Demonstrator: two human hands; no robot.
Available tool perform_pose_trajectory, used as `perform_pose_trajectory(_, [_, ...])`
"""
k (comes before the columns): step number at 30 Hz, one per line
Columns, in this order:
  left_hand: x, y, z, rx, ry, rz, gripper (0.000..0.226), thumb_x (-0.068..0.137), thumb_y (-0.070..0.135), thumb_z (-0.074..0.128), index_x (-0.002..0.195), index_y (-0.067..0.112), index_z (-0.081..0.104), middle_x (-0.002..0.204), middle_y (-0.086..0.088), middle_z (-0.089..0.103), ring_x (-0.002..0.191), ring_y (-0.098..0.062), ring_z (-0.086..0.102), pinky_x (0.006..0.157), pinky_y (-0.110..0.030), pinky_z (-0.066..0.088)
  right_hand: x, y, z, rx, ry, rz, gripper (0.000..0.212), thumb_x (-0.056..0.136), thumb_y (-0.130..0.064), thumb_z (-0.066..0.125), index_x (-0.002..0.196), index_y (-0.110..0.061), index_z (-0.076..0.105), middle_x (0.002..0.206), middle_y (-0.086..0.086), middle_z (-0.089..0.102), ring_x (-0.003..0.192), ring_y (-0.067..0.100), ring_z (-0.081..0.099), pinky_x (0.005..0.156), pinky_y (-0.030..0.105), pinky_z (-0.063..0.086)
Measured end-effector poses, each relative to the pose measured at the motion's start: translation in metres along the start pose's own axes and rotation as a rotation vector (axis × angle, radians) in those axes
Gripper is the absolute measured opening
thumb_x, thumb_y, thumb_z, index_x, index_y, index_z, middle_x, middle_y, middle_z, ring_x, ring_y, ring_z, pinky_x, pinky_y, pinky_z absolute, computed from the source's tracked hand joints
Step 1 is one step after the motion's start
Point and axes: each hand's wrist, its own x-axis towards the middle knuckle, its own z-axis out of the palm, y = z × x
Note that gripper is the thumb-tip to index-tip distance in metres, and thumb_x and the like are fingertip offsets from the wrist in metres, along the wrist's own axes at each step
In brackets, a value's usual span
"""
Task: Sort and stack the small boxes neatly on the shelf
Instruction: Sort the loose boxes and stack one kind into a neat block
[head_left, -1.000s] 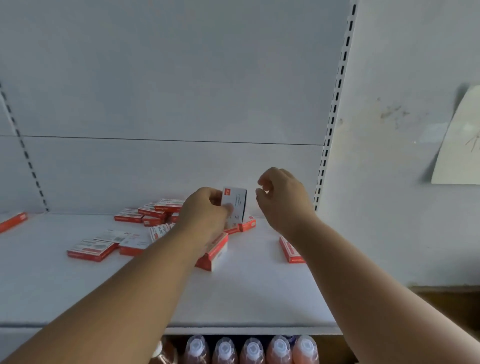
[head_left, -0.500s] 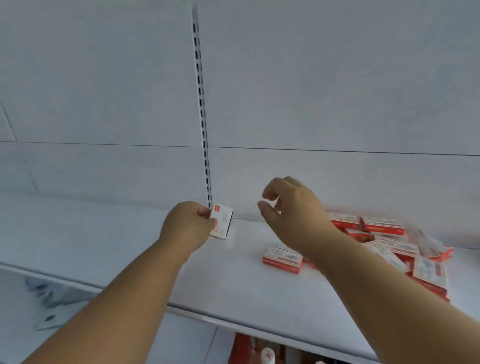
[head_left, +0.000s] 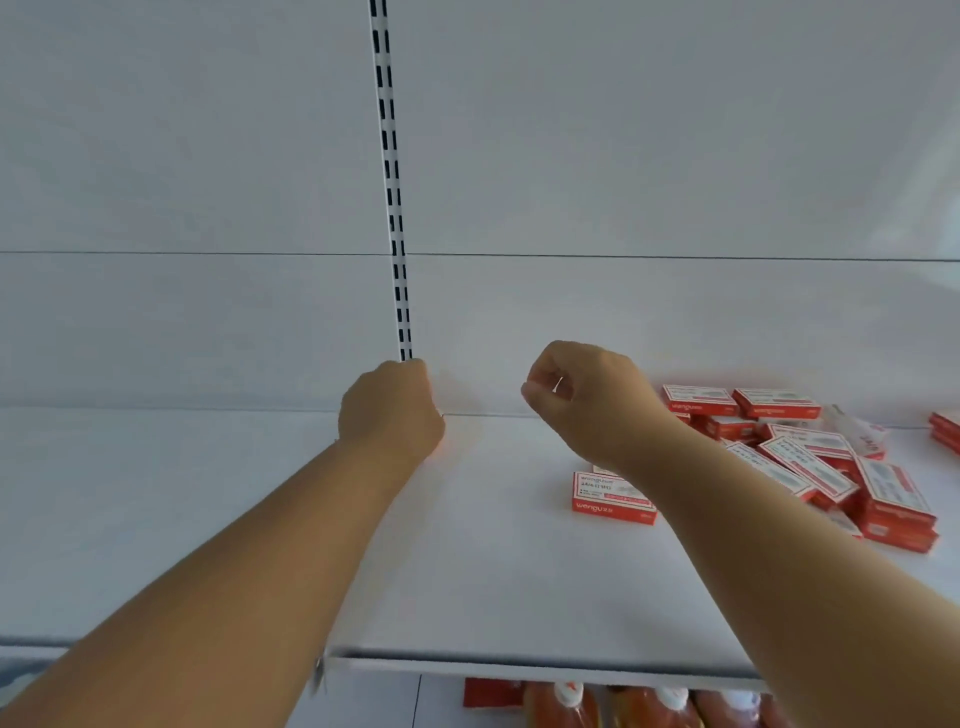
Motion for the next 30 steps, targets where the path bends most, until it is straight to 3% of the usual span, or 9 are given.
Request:
perform_pose_trajectory(3, [-0.011,0.034,-0.008,-0.134,-0.035,0.174,0.023,0.080,0.014,0.060,0.100,0.025,0.059,0.098,0.004,0.060,0.090,-0.021,0.057,0.071,-0.031,0.045,-0.003,0.012,-0.011,0.010,0.026,0.044,0.006,0.086,-0.027,0.063,0.080,-0.027,0.062,0.070,-0.020,0.058,0.066,-0.003,0.055,0.057,0.013,0.036])
perform_pose_trajectory(7, [-0.024,0.080,-0.011,-0.256,-0.279,0.416,0.021,0.081,0.025,0.068,0.101,0.031,0.064,0.098,0.012,0.063,0.088,-0.010,0.059,0.070,-0.026,0.046,-0.011,0.032,-0.033,-0.023,0.020,0.072,0.008,0.086,-0.024,0.066,0.082,-0.030,0.061,0.075,-0.018,0.060,0.070,-0.001,0.057,0.058,0.013,0.038])
perform_pose_trajectory(10, [-0.028,0.101,-0.009,-0.154,-0.548,0.559,0.037,0.080,0.035,0.074,0.115,0.030,0.063,0.108,0.013,0.062,0.088,-0.006,0.056,0.067,-0.020,0.041,-0.020,0.049,-0.051,-0.094,-0.057,0.113,0.012,0.085,-0.021,0.067,0.085,-0.032,0.061,0.074,-0.018,0.060,0.068,0.000,0.058,0.057,0.016,0.040])
perform_pose_trajectory(12, [-0.028,0.109,-0.004,-0.046,-0.640,0.593,0.048,0.077,0.038,0.078,0.120,0.029,0.060,0.115,0.012,0.061,0.092,-0.009,0.055,0.067,-0.021,0.039,-0.024,0.058,-0.058,-0.169,-0.144,0.125,0.013,0.085,-0.022,0.068,0.085,-0.034,0.062,0.075,-0.020,0.058,0.070,-0.001,0.056,0.059,0.014,0.038])
perform_pose_trajectory(15, [-0.026,0.113,0.004,-0.010,-0.642,0.576,0.050,0.073,0.036,0.082,0.116,0.028,0.059,0.111,0.009,0.061,0.091,-0.013,0.056,0.064,-0.023,0.040,-0.027,0.064,-0.064,-0.239,-0.351,0.145,0.015,0.085,-0.025,0.069,0.100,-0.028,0.068,0.089,-0.018,0.063,0.085,0.007,0.060,0.074,0.021,0.047])
perform_pose_trajectory(18, [-0.024,0.107,0.009,-0.066,-0.616,0.513,0.055,0.069,0.038,0.085,0.114,0.027,0.055,0.100,0.013,0.059,0.089,-0.011,0.057,0.071,-0.027,0.046,-0.029,0.063,-0.063,-0.340,-0.561,0.132,0.040,0.087,-0.031,0.068,0.126,-0.024,0.062,0.117,-0.010,0.065,0.106,0.012,0.059,0.092,0.028,0.047])
perform_pose_trajectory(21, [-0.024,0.096,0.017,-0.208,-0.624,0.445,0.057,0.066,0.037,0.088,0.112,0.032,0.055,0.099,0.016,0.059,0.088,-0.005,0.060,0.078,-0.026,0.051,-0.029,0.066,-0.061,-0.346,-0.578,0.141,0.049,0.089,-0.032,0.065,0.136,-0.026,0.053,0.125,-0.008,0.061,0.112,0.014,0.056,0.096,0.031,0.045])
perform_pose_trajectory(25, [-0.025,0.087,0.023,-0.310,-0.568,0.407,0.046,0.063,0.036,0.089,0.101,0.037,0.061,0.094,0.019,0.063,0.082,0.002,0.061,0.069,-0.018,0.046,-0.028,0.073,-0.063,-0.305,-0.571,0.164,0.050,0.090,-0.030,0.062,0.138,-0.028,0.050,0.127,-0.008,0.061,0.113,0.014,0.055,0.093,0.027,0.043])
perform_pose_trajectory(30, [-0.024,0.075,0.020,-0.585,-0.509,0.290,0.034,0.065,0.014,0.088,0.083,0.029,0.064,0.080,0.012,0.074,0.071,-0.007,0.067,0.064,-0.026,0.053,-0.025,0.075,-0.048,-0.498,-0.620,0.110,0.046,0.087,-0.032,0.059,0.132,-0.022,0.055,0.128,0.001,0.059,0.114,0.025,0.056,0.092,0.033,0.047])
